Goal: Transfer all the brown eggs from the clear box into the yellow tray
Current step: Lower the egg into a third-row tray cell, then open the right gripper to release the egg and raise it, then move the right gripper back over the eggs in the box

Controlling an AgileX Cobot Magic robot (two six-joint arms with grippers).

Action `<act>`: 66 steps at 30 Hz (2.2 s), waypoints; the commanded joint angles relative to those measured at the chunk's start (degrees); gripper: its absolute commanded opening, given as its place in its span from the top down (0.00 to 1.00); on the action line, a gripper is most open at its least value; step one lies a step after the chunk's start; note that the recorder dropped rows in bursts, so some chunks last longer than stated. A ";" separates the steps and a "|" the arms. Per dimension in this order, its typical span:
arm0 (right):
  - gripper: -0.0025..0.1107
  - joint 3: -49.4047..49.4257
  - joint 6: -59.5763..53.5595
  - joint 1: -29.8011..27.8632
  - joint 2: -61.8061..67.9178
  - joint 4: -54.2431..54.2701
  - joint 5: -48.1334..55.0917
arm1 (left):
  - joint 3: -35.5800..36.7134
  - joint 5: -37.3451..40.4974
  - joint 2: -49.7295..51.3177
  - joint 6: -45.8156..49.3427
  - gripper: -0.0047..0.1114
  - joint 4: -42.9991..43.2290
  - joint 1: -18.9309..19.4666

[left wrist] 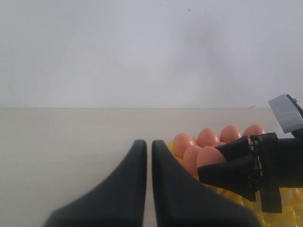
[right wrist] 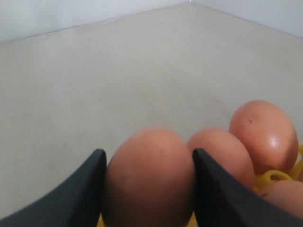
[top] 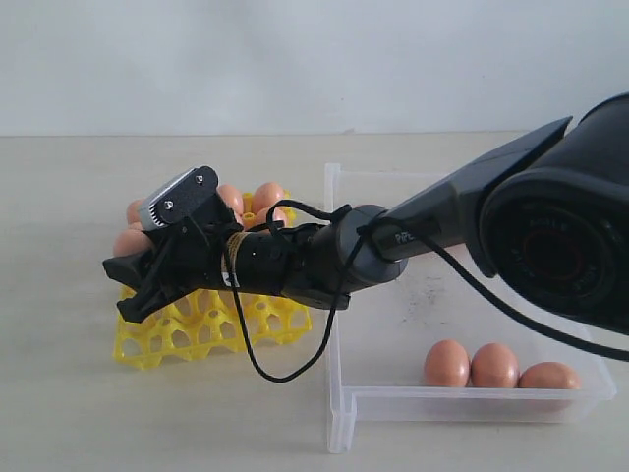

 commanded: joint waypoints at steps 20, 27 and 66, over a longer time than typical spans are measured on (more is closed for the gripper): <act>0.51 -0.31 3.63 0.01 -11.68 -0.86 6.29 | 0.22 -0.83 -0.17 0.01 0.93 -0.30 0.12; 0.90 0.36 23.77 0.01 -24.70 -24.61 39.81 | 0.22 -0.83 -0.17 0.01 0.93 -0.30 0.12; 0.52 -2.36 -43.65 -32.56 -18.69 44.96 77.99 | 0.22 -0.83 -0.17 0.01 0.93 -0.30 0.12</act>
